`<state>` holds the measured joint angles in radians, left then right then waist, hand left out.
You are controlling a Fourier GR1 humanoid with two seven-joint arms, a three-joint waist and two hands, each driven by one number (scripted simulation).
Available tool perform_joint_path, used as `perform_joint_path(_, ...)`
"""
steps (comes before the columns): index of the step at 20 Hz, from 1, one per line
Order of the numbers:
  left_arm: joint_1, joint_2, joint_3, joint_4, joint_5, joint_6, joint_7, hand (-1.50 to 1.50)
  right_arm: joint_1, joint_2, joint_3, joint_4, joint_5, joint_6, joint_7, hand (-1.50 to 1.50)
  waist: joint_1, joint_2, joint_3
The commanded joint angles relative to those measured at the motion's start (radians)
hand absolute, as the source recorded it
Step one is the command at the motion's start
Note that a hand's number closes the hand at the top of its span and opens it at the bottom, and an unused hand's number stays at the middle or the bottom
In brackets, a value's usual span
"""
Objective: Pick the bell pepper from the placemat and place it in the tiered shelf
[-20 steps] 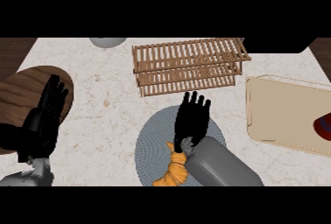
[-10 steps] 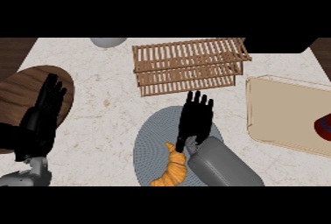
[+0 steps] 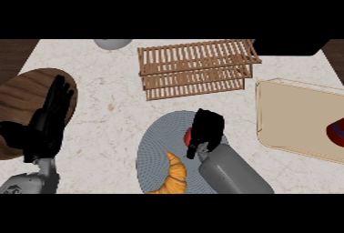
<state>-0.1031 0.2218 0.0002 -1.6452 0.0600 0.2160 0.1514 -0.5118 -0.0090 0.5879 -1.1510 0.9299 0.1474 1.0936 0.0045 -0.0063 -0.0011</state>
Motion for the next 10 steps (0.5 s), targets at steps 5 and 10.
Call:
perform_joint_path(5, -0.017, -0.015, 0.005, -0.014, -0.016, 0.007, 0.033, 0.0, 0.003, 0.008, 0.074, 0.088, 0.129, 0.007, 0.012, 1.5, -0.003, 0.006, 0.001)
perform_joint_path(10, 0.018, -0.009, 0.017, 0.015, 0.002, -0.046, -0.03, 0.0, -0.017, 0.009, 0.221, -0.037, -0.105, -0.042, -0.087, 1.5, 0.015, 0.009, 0.001)
